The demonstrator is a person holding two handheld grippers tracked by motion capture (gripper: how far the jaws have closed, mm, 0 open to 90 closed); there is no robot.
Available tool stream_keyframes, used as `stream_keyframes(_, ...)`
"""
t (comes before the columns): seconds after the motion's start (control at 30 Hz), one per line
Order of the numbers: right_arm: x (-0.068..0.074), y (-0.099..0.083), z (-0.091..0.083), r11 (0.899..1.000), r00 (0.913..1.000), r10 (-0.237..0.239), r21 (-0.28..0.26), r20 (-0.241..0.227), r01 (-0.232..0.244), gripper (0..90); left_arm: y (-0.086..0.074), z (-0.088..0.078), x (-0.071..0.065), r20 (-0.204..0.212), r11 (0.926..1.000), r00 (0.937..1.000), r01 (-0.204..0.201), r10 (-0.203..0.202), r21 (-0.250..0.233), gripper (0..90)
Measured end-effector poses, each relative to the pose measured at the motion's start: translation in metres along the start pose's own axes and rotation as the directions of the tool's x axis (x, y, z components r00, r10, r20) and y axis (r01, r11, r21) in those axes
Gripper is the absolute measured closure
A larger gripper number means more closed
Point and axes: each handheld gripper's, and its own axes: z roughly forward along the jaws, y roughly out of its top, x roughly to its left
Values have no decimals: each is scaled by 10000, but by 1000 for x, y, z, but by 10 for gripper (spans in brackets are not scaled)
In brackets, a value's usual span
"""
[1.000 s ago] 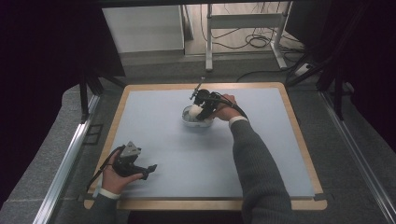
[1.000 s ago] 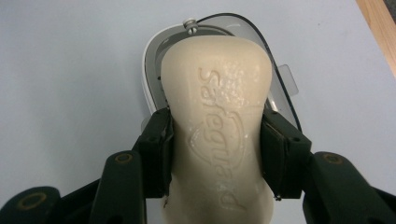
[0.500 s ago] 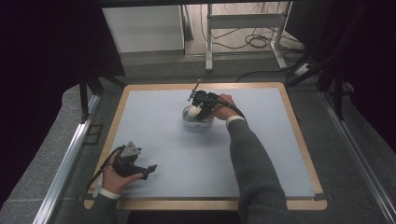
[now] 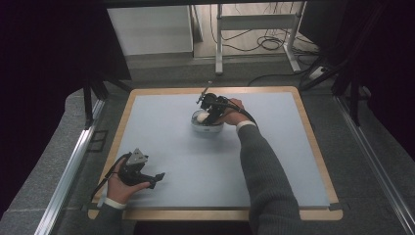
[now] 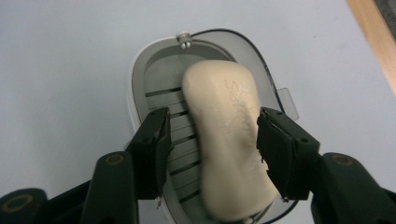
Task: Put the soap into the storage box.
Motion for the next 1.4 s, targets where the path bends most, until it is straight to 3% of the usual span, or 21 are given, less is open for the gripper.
stream_keyframes(0.27,1,-4,-19,9927,9963,813,-911,274,-785,352,0,0,0,3,10000,10000,-33,33,9,56)
stream_keyframes(0.5,11,-13,-36,9775,9912,1316,-1679,127,-1276,341,0,1,0,1,10000,10000,-43,43,19,56)
stream_keyframes(0.63,22,-22,-40,9700,9881,1510,-1970,287,-1426,319,0,0,0,-18,10000,10000,-29,29,-22,56)
stream_keyframes(0.73,29,-31,-44,9585,9842,1751,-2326,248,-1646,316,0,-2,0,-56,10000,10000,-22,21,-56,56)
stream_keyframes(1.03,48,-72,-66,9309,9762,2142,-3099,339,-1935,300,0,-2,0,-98,10000,10000,8,-8,-68,56)
stream_keyframes(1.23,66,-108,-77,9139,9651,2574,-3366,480,-2270,293,0,-3,0,-148,9998,9998,95,-98,-189,57)
stream_keyframes(1.4,80,-140,-84,8890,9481,3150,-3632,427,-2789,291,0,-4,0,-195,9998,9998,41,-44,-179,57)
